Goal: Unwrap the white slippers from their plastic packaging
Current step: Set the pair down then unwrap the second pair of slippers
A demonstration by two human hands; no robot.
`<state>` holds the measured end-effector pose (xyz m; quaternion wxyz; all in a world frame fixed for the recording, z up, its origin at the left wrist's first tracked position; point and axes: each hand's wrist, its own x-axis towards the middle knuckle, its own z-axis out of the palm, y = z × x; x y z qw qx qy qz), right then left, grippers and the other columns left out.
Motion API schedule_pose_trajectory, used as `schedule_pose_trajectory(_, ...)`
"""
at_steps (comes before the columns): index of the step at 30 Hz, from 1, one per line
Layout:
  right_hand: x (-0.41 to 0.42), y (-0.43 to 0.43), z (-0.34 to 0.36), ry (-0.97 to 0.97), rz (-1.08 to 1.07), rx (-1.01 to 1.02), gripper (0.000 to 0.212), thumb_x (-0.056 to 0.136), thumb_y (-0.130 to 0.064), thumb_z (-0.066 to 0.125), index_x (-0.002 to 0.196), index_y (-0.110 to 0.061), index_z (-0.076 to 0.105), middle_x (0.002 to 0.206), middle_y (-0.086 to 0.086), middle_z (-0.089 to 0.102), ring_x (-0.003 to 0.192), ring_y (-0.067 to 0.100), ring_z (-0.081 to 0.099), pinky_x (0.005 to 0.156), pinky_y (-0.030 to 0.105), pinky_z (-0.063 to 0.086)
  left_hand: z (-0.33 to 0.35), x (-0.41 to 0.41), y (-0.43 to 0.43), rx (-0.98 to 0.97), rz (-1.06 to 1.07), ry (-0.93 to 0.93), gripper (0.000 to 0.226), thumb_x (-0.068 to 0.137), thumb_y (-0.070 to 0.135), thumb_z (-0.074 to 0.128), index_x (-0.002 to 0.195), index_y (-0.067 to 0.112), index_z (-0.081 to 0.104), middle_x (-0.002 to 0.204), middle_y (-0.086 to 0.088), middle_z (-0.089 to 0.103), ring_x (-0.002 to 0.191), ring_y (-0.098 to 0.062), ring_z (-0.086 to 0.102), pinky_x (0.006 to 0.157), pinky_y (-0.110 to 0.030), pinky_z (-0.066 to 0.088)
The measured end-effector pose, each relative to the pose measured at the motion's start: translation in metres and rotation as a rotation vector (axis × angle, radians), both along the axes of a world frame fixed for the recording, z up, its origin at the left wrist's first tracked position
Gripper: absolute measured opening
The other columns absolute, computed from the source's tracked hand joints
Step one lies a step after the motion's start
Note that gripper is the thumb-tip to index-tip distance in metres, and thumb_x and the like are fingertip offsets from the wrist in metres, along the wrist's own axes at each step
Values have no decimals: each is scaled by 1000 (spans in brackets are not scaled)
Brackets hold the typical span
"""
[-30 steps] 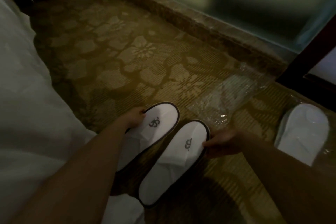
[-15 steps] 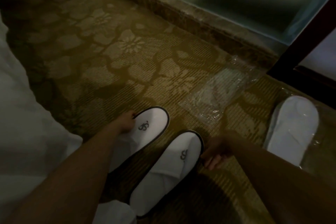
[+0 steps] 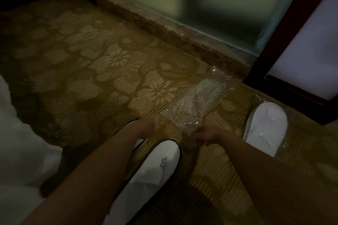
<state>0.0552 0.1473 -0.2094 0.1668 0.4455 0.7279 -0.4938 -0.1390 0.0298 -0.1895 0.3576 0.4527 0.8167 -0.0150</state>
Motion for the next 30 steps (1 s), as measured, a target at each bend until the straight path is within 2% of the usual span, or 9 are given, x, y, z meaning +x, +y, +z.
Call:
schedule_pose_trajectory(3, 25, 13, 10, -6, -65, -37, 18, 92, -21, 53, 75, -19, 59, 72, 1, 59, 60, 10, 54, 53, 23, 38, 7, 40, 31, 3, -112, 4, 46, 99, 29, 37, 133, 2, 49, 138, -18, 52, 124, -29, 50, 101, -35, 40)
schedule_pose_trajectory(7, 70, 32, 26, 27, -227, -39, 27, 94, -22, 49, 112, -6, 60, 81, 4, 60, 66, 13, 56, 54, 22, 36, 9, 92, 70, 32, -212, -49, 47, 99, 32, 35, 123, -2, 57, 128, -21, 59, 115, -31, 57, 96, -37, 44)
schedule_pose_trajectory(10, 107, 48, 33, 48, -342, -4, 23, 93, -24, 51, 108, -10, 61, 93, 9, 62, 82, 20, 58, 57, 22, 37, 7, 129, 94, 42, -256, -84, 44, 98, 32, 38, 116, -2, 60, 122, -22, 62, 109, -34, 59, 89, -36, 47)
schedule_pose_trajectory(13, 140, 65, 32, 31, -425, 73, 33, 92, -23, 53, 112, 1, 63, 109, 20, 64, 87, 23, 53, 54, 22, 36, 5, 165, 115, 33, -269, -95, 41, 95, 33, 43, 117, 4, 62, 125, -17, 62, 113, -31, 58, 88, -30, 45)
schedule_pose_trajectory(17, 174, 80, 23, -8, -490, 135, 37, 91, -17, 55, 118, 8, 60, 118, 22, 60, 90, 23, 50, 62, 25, 44, -7, 200, 131, 34, -303, -114, 43, 96, 32, 41, 120, 2, 61, 131, -18, 59, 119, -30, 56, 98, -32, 43)
schedule_pose_trajectory(21, 203, 86, 17, -22, -599, 91, 39, 92, -11, 54, 125, 9, 52, 127, 24, 56, 97, 29, 55, 68, 28, 48, -21, 222, 142, 31, -304, -151, 40, 95, 28, 45, 120, 1, 61, 129, -19, 60, 117, -30, 57, 91, -31, 44)
schedule_pose_trajectory(24, 220, 87, 15, 5, -616, 49, 41, 92, -12, 54, 130, 0, 49, 121, 15, 58, 103, 26, 54, 74, 20, 43, -33, 232, 147, 22, -254, -222, 48, 96, 35, 43, 133, 5, 51, 139, -15, 52, 126, -28, 51, 101, -29, 39)
schedule_pose_trajectory(27, 229, 83, 16, -26, -618, -24, 40, 90, -21, 57, 127, -5, 53, 128, 16, 57, 110, 28, 54, 81, 30, 45, -46, 241, 149, 58, -216, -340, 55, 96, 34, 47, 144, 9, 39, 149, -13, 43, 133, -26, 44, 114, -35, 33)
schedule_pose_trajectory(30, 234, 81, 18, -15, -634, -189, 44, 90, -25, 58, 129, -6, 52, 128, 15, 58, 102, 25, 56, 60, 25, 43, -51, 256, 157, 44, -146, -358, 60, 94, 36, 48, 145, 7, 36, 148, -14, 43, 133, -28, 44, 113, -41, 35)
